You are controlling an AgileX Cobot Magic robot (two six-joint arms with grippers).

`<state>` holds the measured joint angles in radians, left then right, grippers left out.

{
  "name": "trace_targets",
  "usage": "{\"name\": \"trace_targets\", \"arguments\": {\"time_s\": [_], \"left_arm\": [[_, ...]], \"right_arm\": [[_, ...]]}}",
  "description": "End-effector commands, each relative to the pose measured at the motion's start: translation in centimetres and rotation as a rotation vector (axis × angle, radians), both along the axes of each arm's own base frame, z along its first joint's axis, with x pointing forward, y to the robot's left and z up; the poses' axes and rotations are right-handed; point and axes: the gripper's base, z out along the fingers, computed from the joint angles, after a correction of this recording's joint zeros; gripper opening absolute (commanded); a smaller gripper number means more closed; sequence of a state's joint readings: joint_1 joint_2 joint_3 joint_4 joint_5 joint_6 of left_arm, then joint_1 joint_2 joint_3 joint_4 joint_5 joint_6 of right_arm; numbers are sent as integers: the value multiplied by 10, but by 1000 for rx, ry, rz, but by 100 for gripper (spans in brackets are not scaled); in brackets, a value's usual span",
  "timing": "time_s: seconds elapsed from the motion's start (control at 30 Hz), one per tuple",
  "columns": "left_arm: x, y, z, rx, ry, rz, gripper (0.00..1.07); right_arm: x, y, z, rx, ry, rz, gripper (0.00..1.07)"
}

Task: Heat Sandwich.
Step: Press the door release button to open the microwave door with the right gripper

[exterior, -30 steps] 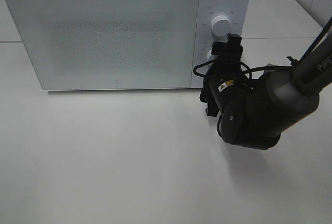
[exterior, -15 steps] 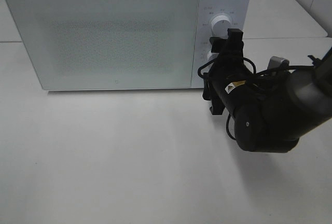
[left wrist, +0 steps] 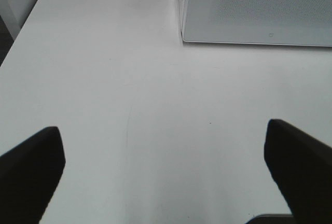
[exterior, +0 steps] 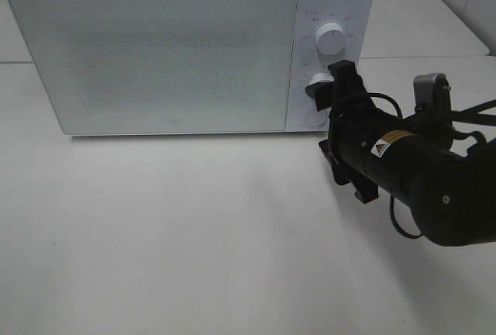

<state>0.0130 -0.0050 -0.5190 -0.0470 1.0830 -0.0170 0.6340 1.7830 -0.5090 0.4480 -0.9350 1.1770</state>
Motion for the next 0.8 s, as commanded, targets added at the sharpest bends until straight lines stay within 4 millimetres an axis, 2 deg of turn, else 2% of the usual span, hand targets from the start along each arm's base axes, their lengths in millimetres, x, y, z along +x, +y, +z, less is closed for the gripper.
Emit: {"name": "trace_targets", "arguments": {"time_s": [0.03,0.1,0.2,0.23,0.33,0.37,0.47,0.67,0.8], "left_arm": [[-2,-1,0,-7,-27,1,100],[-2,-1,0,-7,-27,1,100],[-2,-1,0,-7,-27,1,100],[-2,-1,0,-7,-27,1,100],[-2,-1,0,-7,-27,1,100],[-2,-1,0,-7,-27,1,100],[-2,-1,0,-7,-27,1,100],[-2,-1,0,-7,-27,1,100],[-2,-1,0,-7,-27,1,100]], "right_arm": [[-5,0,5,-144,30,103,76],[-11,0,11,-298,46,211,76],[-14,1,15,-392,44,283,76],[-17,2,19,-489,49,371,76],[-21,5,29,-629,25,508,76],[-21,5,29,-629,25,508,76],[-25,9,41,-760,14,675,76],[-33,13,55,-877,9,879,76],[-48,13,78,-934,4,1075,76]]}}
